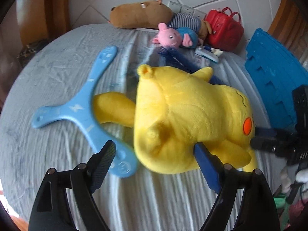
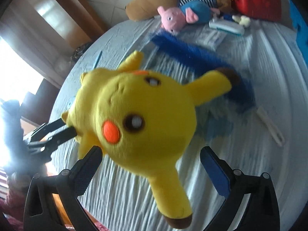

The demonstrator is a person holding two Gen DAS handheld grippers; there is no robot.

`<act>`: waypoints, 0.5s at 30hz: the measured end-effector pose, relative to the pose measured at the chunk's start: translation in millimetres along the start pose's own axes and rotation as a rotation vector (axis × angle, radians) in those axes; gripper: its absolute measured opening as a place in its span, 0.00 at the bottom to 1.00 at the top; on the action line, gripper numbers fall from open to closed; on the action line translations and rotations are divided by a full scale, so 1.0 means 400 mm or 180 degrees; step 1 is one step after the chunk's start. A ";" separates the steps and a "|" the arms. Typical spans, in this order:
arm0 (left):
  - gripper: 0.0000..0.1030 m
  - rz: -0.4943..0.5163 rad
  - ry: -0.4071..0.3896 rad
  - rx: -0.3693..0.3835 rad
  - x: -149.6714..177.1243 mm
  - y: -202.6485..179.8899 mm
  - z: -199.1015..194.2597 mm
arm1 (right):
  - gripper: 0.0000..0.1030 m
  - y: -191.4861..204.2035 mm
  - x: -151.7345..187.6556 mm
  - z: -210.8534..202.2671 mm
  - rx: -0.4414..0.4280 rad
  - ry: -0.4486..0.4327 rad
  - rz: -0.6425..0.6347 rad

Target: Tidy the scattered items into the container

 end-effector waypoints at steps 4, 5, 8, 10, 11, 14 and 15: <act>1.00 0.0006 -0.0006 0.0132 -0.013 0.007 0.030 | 1.00 -0.025 -0.001 0.058 -0.0019 0.0109 0.0015; 1.00 -0.0012 0.0003 0.0176 -0.016 0.011 0.040 | 1.00 -0.031 -0.005 0.075 -0.0048 0.0127 -0.0005; 1.00 -0.0066 -0.0110 0.0273 -0.035 0.017 0.054 | 1.00 -0.041 -0.024 0.097 -0.0233 0.0050 -0.0022; 1.00 -0.0090 -0.0215 0.0339 -0.052 0.016 0.059 | 1.00 -0.044 -0.048 0.096 -0.0342 -0.0088 -0.0077; 1.00 -0.0108 -0.0225 0.0426 -0.062 0.012 0.071 | 1.00 -0.048 -0.057 0.097 -0.0367 -0.0116 -0.0082; 1.00 -0.0104 -0.0223 0.0583 -0.080 -0.005 0.104 | 1.00 -0.066 -0.074 0.108 -0.0415 -0.0105 -0.0092; 1.00 -0.0098 -0.0257 0.0592 -0.083 -0.011 0.108 | 1.00 -0.071 -0.076 0.114 -0.0383 -0.0096 -0.0116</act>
Point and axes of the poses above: each gripper's, at about its wrist camera, not at the fingertips, and z roughly the way its jaws point, y to its left, x to its underside, the point moved 3 cm from there along z, roughly the way its jaws point, and after that the axes turned 3 degrees about y, right-handed, at the moved point
